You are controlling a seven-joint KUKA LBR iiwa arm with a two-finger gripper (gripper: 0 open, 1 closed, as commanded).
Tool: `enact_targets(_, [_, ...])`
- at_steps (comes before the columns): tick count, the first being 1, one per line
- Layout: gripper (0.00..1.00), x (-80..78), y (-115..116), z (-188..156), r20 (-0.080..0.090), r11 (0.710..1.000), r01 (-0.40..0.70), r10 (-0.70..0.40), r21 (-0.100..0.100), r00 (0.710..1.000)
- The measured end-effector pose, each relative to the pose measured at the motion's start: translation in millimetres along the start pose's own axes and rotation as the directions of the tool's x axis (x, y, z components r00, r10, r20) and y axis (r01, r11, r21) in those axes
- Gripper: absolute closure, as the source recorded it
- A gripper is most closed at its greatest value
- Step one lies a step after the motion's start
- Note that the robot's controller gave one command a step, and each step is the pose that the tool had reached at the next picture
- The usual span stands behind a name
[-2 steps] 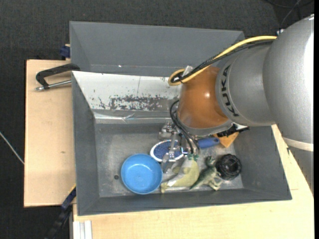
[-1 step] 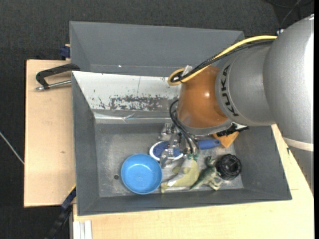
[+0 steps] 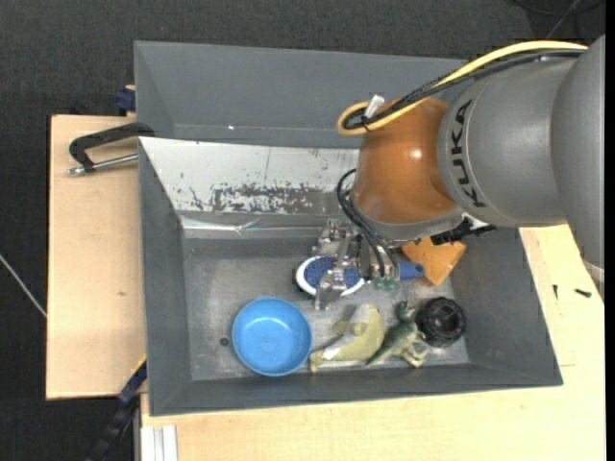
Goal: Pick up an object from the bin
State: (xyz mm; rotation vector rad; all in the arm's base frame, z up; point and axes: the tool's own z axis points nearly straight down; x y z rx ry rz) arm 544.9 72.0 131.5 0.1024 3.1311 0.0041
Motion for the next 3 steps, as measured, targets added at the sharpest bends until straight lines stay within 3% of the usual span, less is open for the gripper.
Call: enact_targets(3, [1.00, -4.3, 2.9, -52.7, -0.003, 1.000, 0.003, -0.003, 0.001, 1.000])
